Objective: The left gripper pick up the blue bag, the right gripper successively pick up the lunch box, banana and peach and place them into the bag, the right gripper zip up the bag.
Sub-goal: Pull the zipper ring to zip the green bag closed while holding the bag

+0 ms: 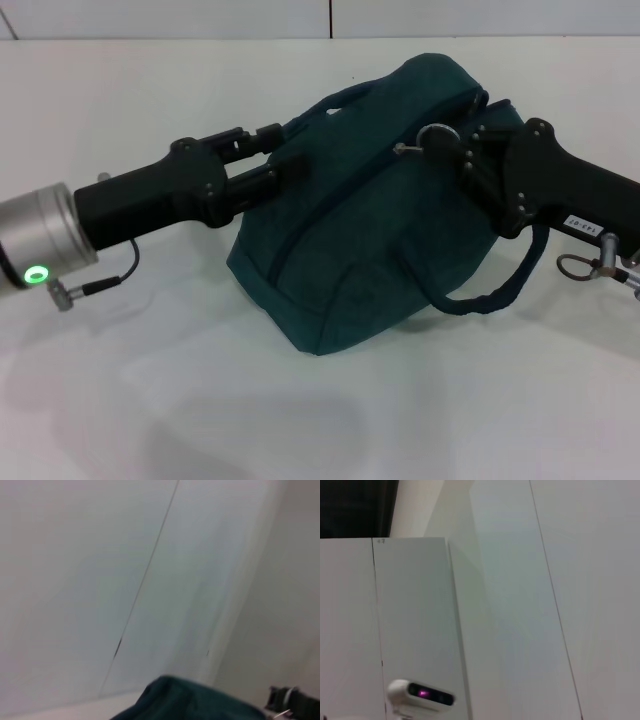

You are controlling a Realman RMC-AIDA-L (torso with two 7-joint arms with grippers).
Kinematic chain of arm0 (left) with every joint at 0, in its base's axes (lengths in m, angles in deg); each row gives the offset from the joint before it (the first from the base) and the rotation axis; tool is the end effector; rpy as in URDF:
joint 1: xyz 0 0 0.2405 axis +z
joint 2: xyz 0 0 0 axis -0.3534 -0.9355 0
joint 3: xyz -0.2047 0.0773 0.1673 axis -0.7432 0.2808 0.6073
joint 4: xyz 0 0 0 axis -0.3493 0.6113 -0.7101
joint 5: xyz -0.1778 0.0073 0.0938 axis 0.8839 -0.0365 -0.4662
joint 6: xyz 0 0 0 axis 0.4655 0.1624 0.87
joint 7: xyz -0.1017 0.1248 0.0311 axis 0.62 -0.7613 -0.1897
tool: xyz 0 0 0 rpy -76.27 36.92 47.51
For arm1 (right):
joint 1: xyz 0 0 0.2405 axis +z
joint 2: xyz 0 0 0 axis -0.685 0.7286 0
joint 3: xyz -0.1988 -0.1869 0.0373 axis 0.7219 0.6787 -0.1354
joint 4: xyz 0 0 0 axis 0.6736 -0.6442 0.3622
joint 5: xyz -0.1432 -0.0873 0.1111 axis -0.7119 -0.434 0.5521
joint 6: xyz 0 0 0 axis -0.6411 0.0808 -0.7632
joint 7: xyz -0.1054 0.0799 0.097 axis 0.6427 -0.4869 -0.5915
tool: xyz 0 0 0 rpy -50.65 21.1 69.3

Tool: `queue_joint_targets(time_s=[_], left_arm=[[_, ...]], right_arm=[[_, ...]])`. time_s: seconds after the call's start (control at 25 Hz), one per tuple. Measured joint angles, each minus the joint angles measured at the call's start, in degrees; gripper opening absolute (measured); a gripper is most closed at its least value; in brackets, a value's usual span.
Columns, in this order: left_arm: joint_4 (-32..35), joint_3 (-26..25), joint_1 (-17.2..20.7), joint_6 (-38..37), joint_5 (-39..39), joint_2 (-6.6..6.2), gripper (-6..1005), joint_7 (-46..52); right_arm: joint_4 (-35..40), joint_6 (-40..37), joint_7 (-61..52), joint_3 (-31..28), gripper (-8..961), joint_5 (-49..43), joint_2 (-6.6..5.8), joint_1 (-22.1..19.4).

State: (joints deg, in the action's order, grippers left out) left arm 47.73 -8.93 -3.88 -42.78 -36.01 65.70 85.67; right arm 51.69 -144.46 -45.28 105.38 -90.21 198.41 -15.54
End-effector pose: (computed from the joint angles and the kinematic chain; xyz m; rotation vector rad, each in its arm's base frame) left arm -0.2441 0.3184 -0.0247 -2.5298 -0.6961 -1.2036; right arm 0.2026 0.3219 -0.0389 -2.4813 0.2571 1.3447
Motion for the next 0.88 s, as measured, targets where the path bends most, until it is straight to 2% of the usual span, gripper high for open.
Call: queue_joint_targets(time_s=[0.28, 0.6, 0.88], left_arm=[[4.44, -0.11, -2.29, 4.42, -7.77, 0.29, 533, 10.96], [4.81, -0.11, -3.27, 4.44, -8.74, 0.04, 509, 10.35], [4.89, -0.08, -3.03, 4.18, -8.96, -0.18, 230, 9.55]], right_arm=[[0.00, -0.08, 0.02, 0.00, 9, 0.13, 0.00, -0.01], [0.00, 0.15, 0.06, -0.38, 10, 0.25, 0.00, -0.01], [-0.54, 0.46, 1.60, -0.41, 10, 4.71, -0.04, -0.05]])
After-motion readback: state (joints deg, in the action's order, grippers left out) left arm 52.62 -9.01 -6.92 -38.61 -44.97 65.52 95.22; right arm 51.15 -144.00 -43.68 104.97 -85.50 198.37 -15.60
